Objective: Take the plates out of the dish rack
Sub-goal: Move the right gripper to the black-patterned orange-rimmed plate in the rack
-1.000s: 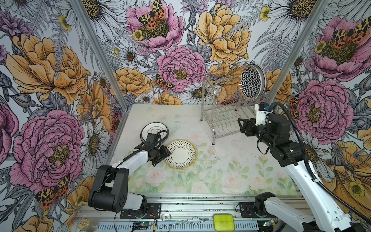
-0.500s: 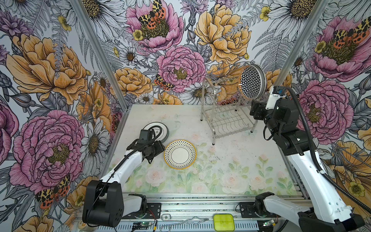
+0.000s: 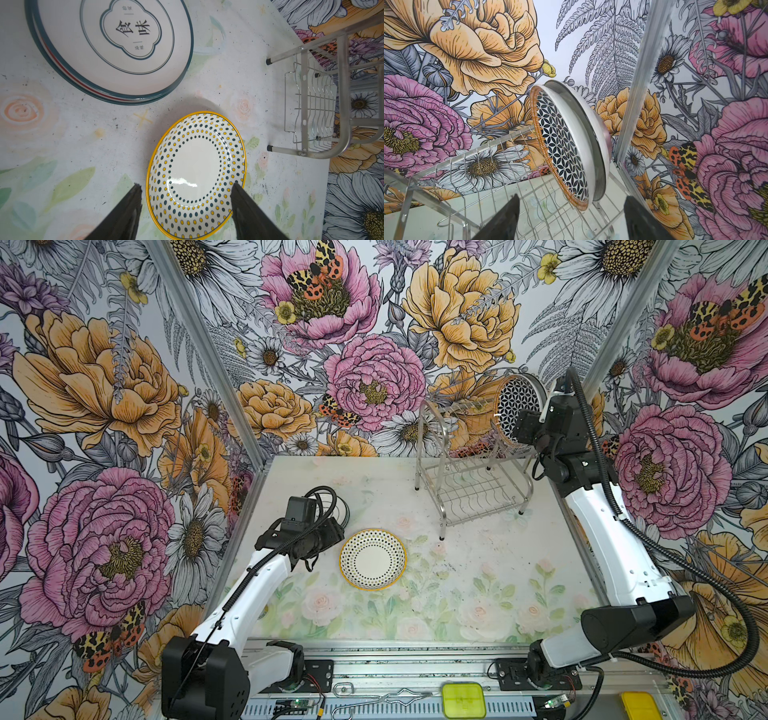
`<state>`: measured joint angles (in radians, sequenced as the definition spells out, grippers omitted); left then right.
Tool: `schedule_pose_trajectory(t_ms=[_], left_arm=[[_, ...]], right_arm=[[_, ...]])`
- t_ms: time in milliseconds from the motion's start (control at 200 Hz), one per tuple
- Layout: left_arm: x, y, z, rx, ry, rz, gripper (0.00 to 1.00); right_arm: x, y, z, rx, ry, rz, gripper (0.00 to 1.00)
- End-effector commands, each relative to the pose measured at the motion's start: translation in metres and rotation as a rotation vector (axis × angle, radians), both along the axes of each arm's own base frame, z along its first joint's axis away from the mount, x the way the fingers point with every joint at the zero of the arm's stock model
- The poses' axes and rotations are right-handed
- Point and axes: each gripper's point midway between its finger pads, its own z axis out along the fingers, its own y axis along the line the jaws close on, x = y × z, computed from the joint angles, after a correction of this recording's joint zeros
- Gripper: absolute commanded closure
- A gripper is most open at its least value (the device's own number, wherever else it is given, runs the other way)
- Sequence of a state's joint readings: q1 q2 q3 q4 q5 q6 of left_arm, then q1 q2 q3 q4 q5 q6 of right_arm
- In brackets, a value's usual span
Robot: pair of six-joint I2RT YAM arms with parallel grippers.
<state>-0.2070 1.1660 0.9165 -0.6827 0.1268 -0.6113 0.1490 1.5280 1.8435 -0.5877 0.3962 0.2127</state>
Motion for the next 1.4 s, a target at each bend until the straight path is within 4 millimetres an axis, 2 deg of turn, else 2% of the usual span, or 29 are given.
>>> schedule_pose_trajectory(t_ms=[0,440,791,1391], left_arm=[[0.002,-0.005,0.021,-0.009,-0.049,-0.011,0.31],[0.004,-0.012,0.029,-0.026,-0.064,-0.030,0.31],[0.003,-0.012,0.029,-0.029,-0.064,-0.027,0.31],[0.007,-0.014,0.029,-0.031,-0.057,-0.039,0.32]], right_arm=[[0.004,-0.006,0.010,0.036,-0.033,-0.012,0.21],[0.028,-0.016,-0.012,0.063,0.001,-0.020,0.22],[0.046,-0.019,-0.027,0.073,0.023,-0.025,0.23],[0.068,-0.024,-0.039,0.057,0.032,-0.030,0.33]])
